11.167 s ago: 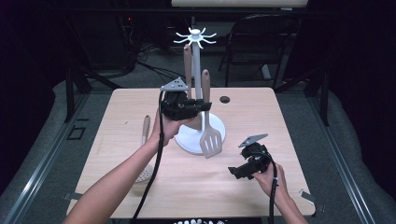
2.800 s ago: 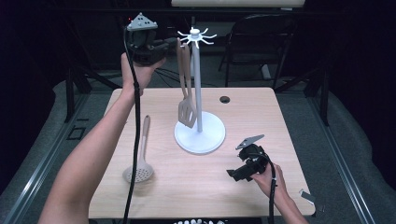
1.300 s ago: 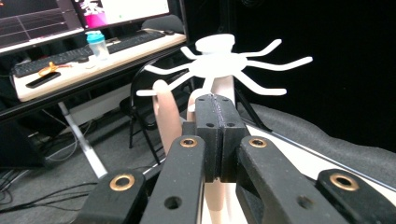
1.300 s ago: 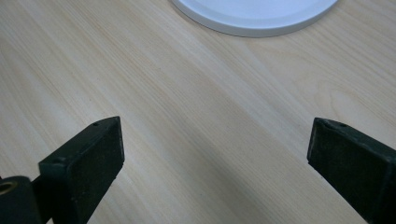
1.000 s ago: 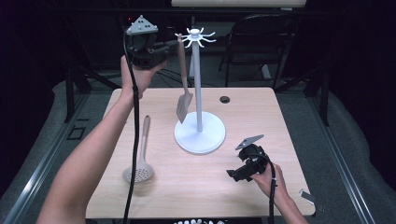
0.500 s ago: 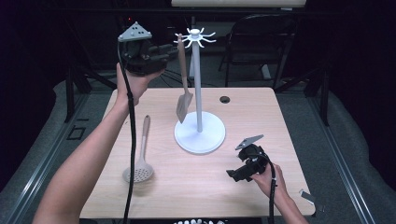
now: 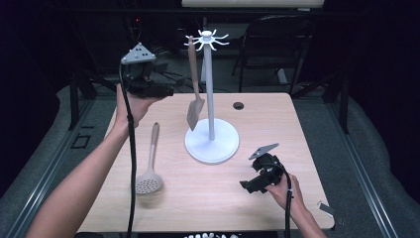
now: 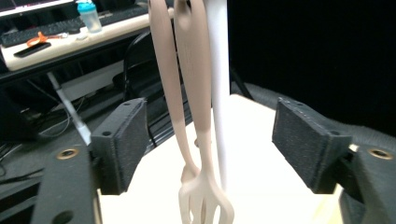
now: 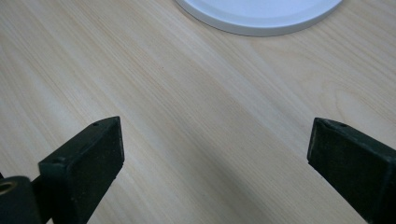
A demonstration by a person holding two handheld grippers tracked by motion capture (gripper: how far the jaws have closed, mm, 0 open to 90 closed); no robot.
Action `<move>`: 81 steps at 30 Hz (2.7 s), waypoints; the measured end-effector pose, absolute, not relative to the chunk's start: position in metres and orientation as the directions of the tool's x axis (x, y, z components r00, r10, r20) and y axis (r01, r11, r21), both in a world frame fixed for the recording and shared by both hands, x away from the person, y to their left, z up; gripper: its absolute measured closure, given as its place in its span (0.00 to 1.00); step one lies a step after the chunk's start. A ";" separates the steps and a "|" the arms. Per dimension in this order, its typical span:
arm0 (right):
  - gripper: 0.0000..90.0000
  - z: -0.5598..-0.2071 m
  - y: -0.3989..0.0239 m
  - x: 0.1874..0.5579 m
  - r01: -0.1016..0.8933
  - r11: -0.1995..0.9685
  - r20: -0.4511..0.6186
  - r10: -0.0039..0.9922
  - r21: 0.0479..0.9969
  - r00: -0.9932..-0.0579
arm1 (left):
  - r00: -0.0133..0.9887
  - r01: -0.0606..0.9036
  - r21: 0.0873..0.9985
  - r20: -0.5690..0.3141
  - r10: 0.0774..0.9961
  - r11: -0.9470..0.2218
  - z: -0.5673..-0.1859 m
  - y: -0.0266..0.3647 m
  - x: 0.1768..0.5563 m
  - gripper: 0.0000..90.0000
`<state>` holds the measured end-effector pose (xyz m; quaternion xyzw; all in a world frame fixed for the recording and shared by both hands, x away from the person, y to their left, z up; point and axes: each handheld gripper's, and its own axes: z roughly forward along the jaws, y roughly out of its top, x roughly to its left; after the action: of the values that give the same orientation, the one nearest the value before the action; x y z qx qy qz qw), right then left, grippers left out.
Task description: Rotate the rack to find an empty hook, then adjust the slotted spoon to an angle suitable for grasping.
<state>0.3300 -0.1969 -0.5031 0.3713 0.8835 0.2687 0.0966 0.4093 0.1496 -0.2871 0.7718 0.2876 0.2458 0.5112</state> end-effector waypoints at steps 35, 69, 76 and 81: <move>0.04 -0.505 -0.196 0.331 0.610 0.592 0.029 0.704 0.527 -0.709 | 0.615 0.402 0.867 -0.015 0.789 -0.296 -0.429 0.193 0.377 0.13; 0.05 -0.509 -0.191 0.333 0.609 0.614 0.015 0.698 0.502 -0.716 | 0.406 0.718 0.629 -0.029 0.913 -0.299 -0.527 0.217 0.400 0.33; 0.05 -0.510 -0.192 0.333 0.611 0.618 0.017 0.696 0.495 -0.718 | 0.374 0.772 0.571 -0.051 0.926 -0.280 -0.541 0.220 0.409 0.59; 0.05 -0.510 -0.192 0.333 0.612 0.617 0.014 0.698 0.495 -0.716 | 0.372 0.797 0.530 -0.053 0.927 -0.290 -0.550 0.222 0.415 0.64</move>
<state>0.3327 -0.1916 -0.5095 0.3660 0.8947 0.2395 0.0903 0.4147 0.2216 -0.5498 0.7919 0.5442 0.1334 0.2429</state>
